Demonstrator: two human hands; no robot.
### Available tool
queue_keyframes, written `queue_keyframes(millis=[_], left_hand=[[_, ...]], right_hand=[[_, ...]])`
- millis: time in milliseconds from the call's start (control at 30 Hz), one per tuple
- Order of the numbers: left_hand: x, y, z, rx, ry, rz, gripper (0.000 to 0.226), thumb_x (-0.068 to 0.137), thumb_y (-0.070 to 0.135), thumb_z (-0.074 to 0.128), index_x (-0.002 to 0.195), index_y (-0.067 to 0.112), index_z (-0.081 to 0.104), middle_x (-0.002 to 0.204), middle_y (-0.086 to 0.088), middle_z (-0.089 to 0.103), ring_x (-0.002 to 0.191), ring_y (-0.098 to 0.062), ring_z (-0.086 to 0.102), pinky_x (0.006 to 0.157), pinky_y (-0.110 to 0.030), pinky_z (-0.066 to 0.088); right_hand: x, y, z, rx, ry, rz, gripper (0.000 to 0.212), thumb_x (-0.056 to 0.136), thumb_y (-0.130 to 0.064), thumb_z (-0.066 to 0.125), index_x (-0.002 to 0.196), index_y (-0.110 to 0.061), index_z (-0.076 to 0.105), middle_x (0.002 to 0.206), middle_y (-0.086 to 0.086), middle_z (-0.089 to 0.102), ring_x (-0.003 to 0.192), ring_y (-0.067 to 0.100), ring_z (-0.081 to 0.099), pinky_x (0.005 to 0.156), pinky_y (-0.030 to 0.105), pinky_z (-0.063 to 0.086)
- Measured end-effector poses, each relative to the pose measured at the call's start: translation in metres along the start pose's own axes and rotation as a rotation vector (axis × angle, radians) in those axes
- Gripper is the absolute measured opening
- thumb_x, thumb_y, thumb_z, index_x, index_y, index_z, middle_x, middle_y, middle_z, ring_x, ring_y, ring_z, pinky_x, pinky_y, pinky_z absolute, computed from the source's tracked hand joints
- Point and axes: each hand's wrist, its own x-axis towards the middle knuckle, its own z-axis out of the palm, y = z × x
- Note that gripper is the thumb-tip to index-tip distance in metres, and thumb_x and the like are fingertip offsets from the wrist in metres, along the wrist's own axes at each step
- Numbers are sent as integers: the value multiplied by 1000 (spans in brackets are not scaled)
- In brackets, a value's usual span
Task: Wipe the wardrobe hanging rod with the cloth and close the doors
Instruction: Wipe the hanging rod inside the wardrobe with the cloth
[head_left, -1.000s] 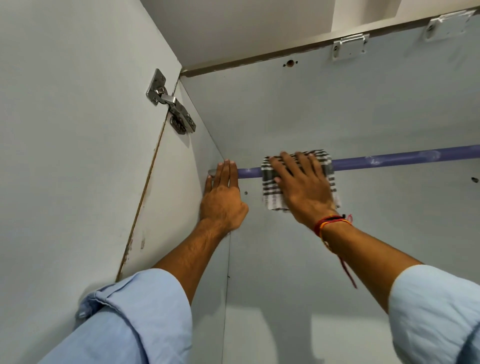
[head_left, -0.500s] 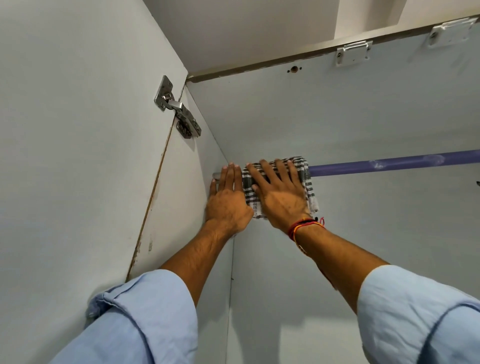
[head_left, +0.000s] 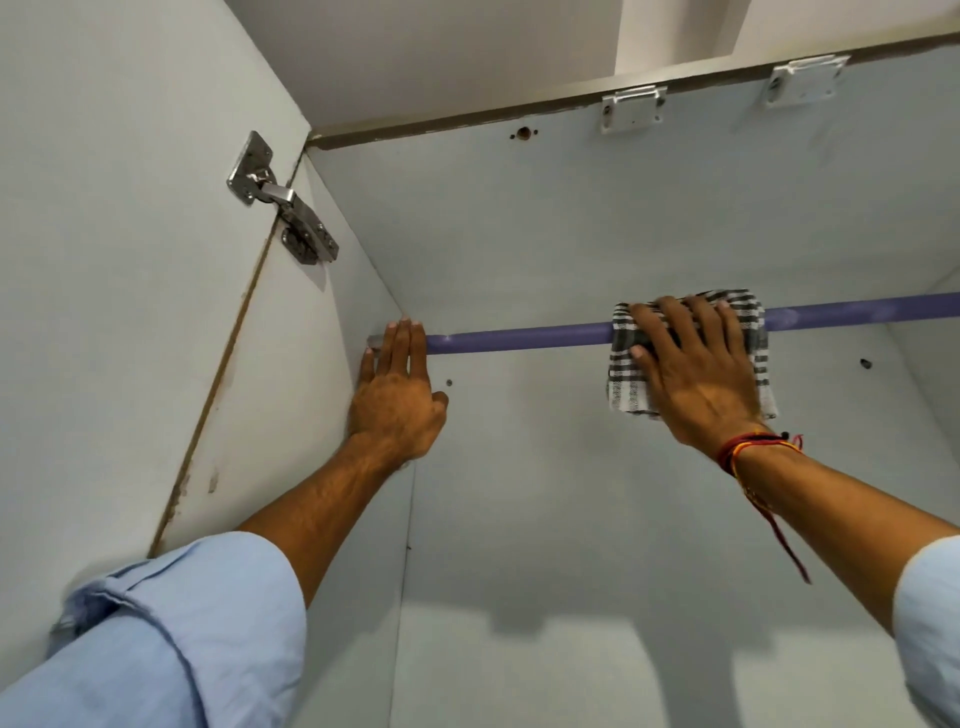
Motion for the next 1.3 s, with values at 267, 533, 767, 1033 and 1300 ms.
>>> queue_keyframes(millis=[267,533,767,1033,1300], left_hand=[[11,115,-20,-146,150,204,72,101,55,14,156,17,-11,166,0,-14,154,-16,-12,123,-42,-10],[20,188,8,-33,186,190,72,100,56,11,158,17,-8,167,0,-14,154,-21,-14,125,-47,-9],[21,190,16,-41,230,180,74,99,58,13,158,17,-4,168,0,-10,155,-23,-10,125,-49,-5],[23,193,15,-47,248,153,75,98,60,12,159,17,3,168,0,0,156,-22,-3,126,-50,-1],[22,199,15,-53,247,137,72,100,56,15,159,16,6,168,-1,3,156,-24,-1,125,-51,-1]], right_hand=[[0,7,-8,-1,-32,-2,47,105,-40,31,148,-23,40,146,9,48,136,37,41,123,53,20],[-3,52,-9,-25,-59,-49,48,105,-41,32,149,-23,40,148,8,48,138,36,42,123,52,23],[-25,186,-24,-134,-18,40,51,104,-42,31,145,-16,45,145,14,50,132,40,44,116,52,31],[-36,254,-42,-218,-14,92,50,102,-36,29,140,-9,47,138,19,55,127,45,46,109,57,36],[-1,111,-17,-73,-61,-106,48,104,-36,35,150,-22,41,148,6,52,129,38,50,118,53,29]])
